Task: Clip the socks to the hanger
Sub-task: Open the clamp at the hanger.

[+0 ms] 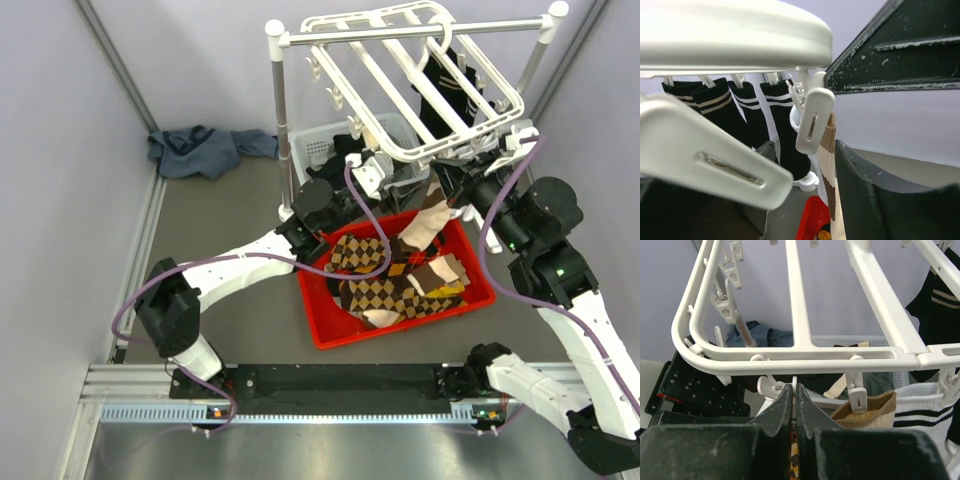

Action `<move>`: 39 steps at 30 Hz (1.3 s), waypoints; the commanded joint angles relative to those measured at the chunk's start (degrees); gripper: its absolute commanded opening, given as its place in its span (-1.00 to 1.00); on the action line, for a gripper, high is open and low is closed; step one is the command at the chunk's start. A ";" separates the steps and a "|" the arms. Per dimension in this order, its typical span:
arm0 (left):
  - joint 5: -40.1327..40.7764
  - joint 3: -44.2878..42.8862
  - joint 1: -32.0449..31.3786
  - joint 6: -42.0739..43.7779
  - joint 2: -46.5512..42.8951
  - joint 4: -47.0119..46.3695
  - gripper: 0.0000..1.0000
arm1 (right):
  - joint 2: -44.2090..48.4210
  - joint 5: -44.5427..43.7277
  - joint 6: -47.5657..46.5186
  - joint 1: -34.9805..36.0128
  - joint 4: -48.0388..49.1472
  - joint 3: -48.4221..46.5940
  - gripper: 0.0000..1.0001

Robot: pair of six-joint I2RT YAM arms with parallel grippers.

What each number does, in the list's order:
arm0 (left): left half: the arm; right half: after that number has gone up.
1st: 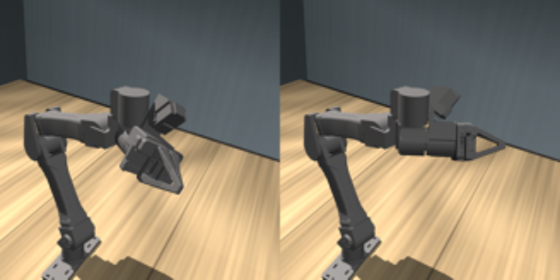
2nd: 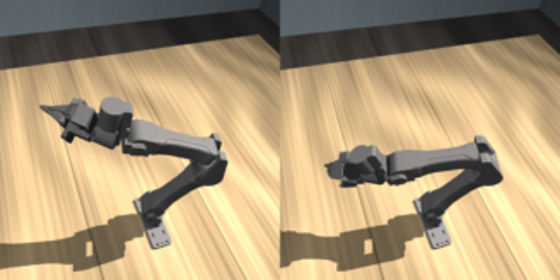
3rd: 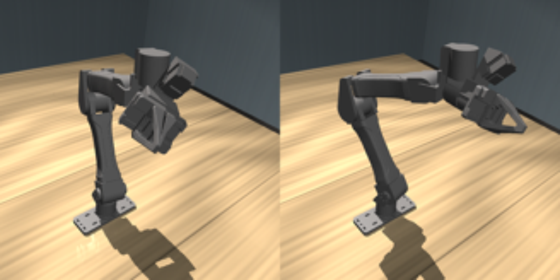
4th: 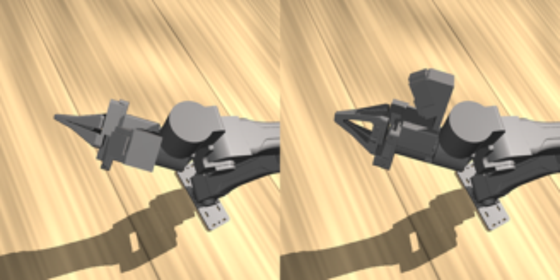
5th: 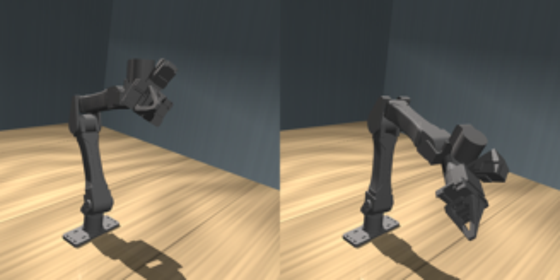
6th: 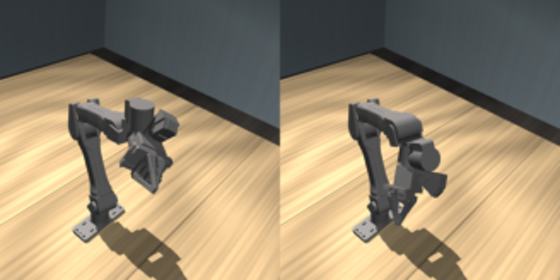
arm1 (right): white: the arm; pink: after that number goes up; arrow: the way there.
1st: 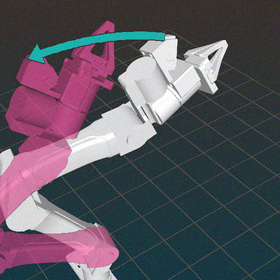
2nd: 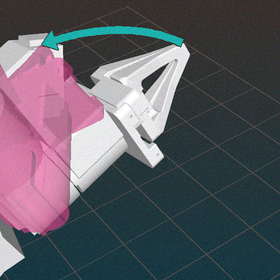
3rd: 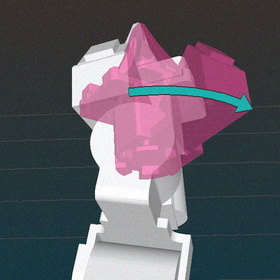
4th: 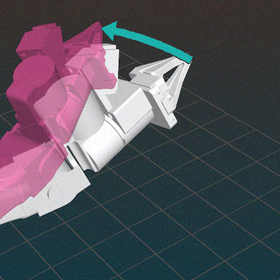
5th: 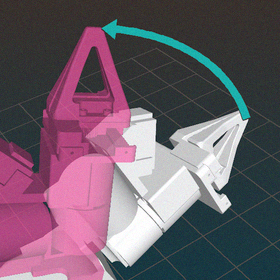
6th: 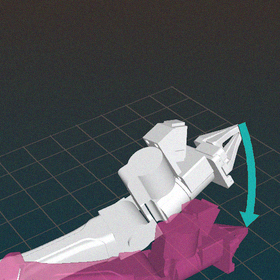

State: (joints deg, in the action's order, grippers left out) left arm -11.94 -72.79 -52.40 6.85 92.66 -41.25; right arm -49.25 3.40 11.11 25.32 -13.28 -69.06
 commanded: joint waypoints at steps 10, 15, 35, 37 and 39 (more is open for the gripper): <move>-1.59 -2.44 -0.33 0.09 -0.82 -5.06 -0.57 | 0.74 1.52 0.84 -0.10 0.01 -1.87 -1.00; 0.86 -1.65 -1.12 0.27 -1.69 -3.57 -0.94 | 1.70 1.61 1.01 -0.10 -0.52 -2.31 -0.68; 11.42 -1.74 -6.40 -2.37 -3.54 1.97 -1.00 | 0.13 4.16 -1.09 -0.10 2.02 -1.96 0.27; 11.42 -2.26 -6.75 -2.37 -3.19 2.67 -1.00 | -0.05 4.68 -1.44 -0.10 2.38 -2.31 0.25; 11.42 -2.87 -7.19 -2.19 -2.93 3.28 -1.00 | -0.40 4.77 -1.62 -0.10 2.64 -2.57 0.24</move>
State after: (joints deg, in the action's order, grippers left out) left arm -0.71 -73.38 -58.52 5.43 91.22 -38.74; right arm -49.43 7.05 10.55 25.32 -13.50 -69.10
